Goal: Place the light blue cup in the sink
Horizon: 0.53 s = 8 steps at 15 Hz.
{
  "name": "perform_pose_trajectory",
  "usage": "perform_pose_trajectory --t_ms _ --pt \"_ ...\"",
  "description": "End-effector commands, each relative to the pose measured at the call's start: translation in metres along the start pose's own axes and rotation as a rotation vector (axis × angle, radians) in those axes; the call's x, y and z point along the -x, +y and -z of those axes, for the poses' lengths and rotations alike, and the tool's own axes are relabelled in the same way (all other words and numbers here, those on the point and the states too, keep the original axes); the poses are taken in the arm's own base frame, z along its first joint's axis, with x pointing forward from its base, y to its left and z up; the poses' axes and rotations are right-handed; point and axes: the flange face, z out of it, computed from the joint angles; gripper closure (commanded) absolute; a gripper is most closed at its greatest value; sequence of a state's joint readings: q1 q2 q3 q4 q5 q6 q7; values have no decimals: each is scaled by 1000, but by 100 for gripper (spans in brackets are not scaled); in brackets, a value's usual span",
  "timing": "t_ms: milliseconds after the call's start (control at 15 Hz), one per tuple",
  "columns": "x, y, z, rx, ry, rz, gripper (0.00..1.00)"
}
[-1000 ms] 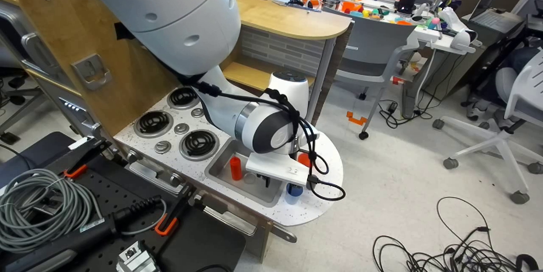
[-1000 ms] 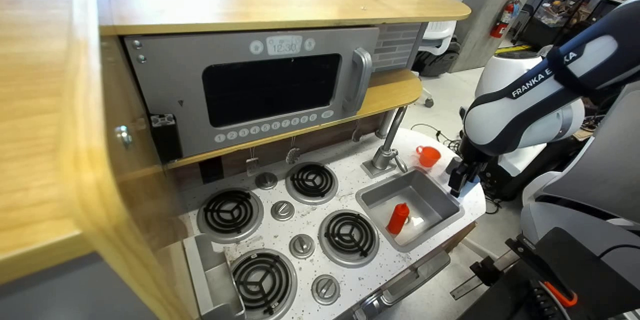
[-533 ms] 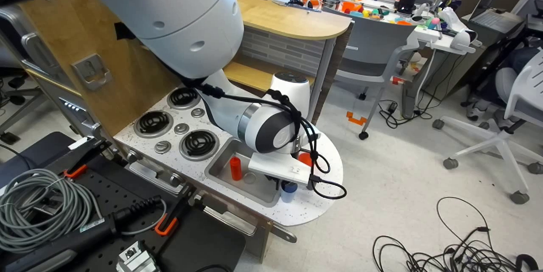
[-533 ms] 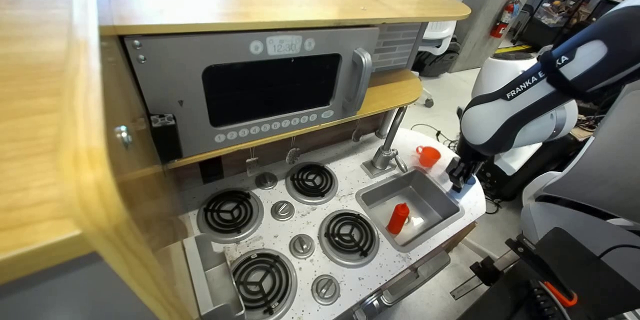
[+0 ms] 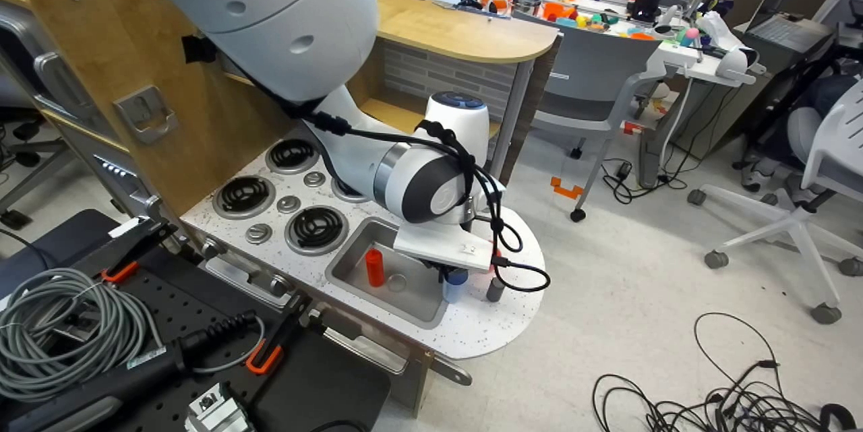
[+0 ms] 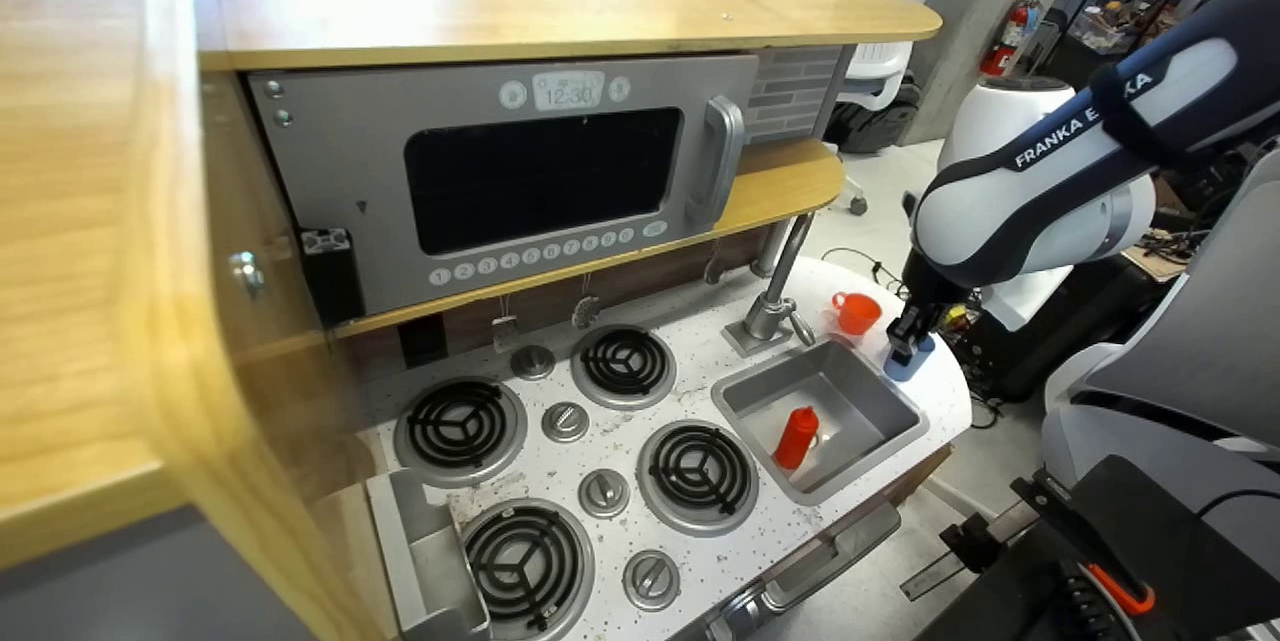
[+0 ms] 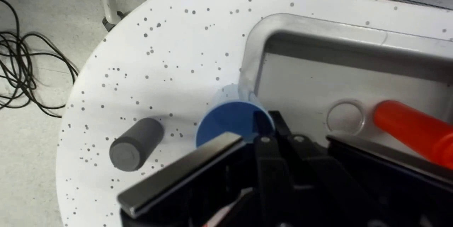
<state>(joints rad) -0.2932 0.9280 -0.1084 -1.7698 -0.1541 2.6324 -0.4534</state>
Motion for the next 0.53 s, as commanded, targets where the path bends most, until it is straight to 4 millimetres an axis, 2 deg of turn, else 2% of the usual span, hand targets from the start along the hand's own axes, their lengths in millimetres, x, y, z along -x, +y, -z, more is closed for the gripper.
perform_pose_trajectory --t_ms 0,467 --pt "0 -17 3 -23 8 63 99" --pt "-16 -53 -25 -34 -26 204 99"
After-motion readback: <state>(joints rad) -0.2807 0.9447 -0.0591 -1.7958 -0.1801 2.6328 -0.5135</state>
